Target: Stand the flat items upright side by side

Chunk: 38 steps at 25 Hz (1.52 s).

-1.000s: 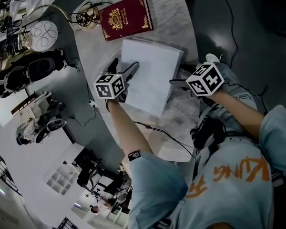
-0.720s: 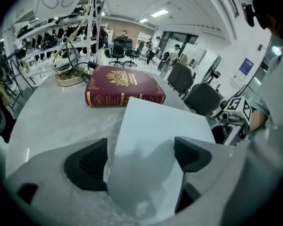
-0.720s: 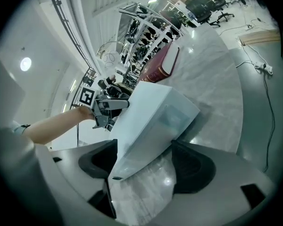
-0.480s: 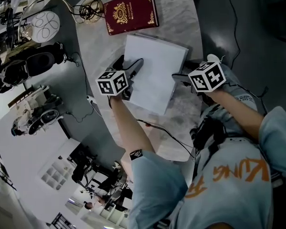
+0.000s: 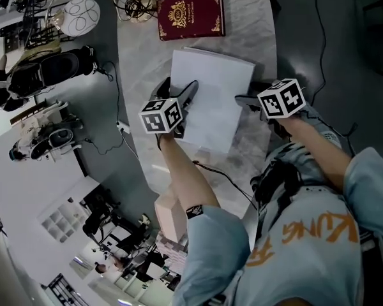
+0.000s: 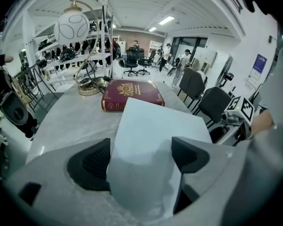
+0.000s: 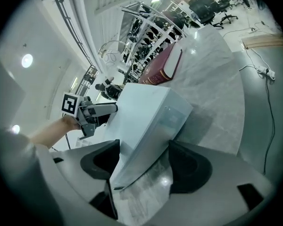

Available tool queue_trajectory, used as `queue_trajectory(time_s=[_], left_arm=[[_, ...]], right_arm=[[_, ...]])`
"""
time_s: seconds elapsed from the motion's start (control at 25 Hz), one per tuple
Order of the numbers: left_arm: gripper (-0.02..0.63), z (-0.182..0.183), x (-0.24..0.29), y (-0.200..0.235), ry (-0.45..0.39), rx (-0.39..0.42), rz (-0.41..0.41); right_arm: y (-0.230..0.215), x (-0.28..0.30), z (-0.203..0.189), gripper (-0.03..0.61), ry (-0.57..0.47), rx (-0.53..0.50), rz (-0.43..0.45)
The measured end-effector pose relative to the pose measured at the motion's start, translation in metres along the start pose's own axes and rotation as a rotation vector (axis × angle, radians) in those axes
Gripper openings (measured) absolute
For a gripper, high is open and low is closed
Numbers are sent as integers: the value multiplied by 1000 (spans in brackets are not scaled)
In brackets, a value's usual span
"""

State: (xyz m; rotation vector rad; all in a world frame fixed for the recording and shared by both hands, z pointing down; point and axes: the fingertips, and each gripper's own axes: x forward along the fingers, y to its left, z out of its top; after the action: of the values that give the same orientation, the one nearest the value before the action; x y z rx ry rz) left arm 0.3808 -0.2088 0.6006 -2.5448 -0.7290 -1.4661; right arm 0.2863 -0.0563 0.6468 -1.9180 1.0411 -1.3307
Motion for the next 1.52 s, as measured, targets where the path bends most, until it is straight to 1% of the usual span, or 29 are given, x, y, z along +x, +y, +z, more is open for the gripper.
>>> queue_trajectory(time_s=[0.2, 0.36, 0.6, 0.84, 0.96, 1.16, 1.36, 1.52], left_arm=[[420, 3, -23, -8, -71, -12, 65], [420, 6, -42, -16, -109, -1, 108], [422, 11, -76, -24, -197, -4, 190], [423, 3, -101, -38, -226, 19, 254], [424, -2, -109, -42, -266, -18, 282], [423, -2, -117, -45, -380, -124, 325], [423, -2, -131, -50, -490, -217, 358], [422, -9, -145, -59, -524, -260, 404]], right_arm=[[8, -10, 8, 316, -14, -83, 14], [17, -18, 15, 316, -36, -146, 31], [34, -27, 35, 321, -79, -275, 52], [47, -35, 52, 324, -80, -404, 55], [55, -38, 66, 324, -88, -483, 48], [66, -44, 93, 325, -107, -623, 34], [88, -49, 119, 328, -94, -791, 39], [107, -55, 123, 330, -75, -884, 41]])
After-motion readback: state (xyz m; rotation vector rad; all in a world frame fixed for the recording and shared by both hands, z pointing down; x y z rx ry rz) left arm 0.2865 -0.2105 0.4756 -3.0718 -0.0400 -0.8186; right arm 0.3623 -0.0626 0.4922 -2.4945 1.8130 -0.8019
